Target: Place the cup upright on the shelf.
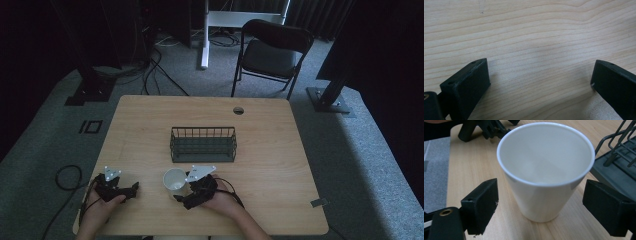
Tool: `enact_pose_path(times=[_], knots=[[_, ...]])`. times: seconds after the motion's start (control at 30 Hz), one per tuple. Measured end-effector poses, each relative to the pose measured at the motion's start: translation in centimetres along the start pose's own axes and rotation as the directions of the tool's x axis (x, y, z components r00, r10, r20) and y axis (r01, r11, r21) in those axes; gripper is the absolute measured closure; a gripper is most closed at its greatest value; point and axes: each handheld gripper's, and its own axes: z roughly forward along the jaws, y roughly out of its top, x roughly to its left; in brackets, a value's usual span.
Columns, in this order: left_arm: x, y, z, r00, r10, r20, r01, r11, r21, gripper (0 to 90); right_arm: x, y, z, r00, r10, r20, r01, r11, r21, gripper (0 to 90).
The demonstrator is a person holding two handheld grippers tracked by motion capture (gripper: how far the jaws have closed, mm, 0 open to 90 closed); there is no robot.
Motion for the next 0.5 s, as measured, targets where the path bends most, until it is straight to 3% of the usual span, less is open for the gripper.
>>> enact_pose_path(times=[0.5], knots=[[0.0, 0.0, 0.0, 1.0000, 0.000, 0.000, 0.000, 1.0000, 0.001, 2.3, 0.2, 1.3, 1.1, 0.9997, -0.024, -0.001, 0.024, 1.000, -0.003, 13.8]])
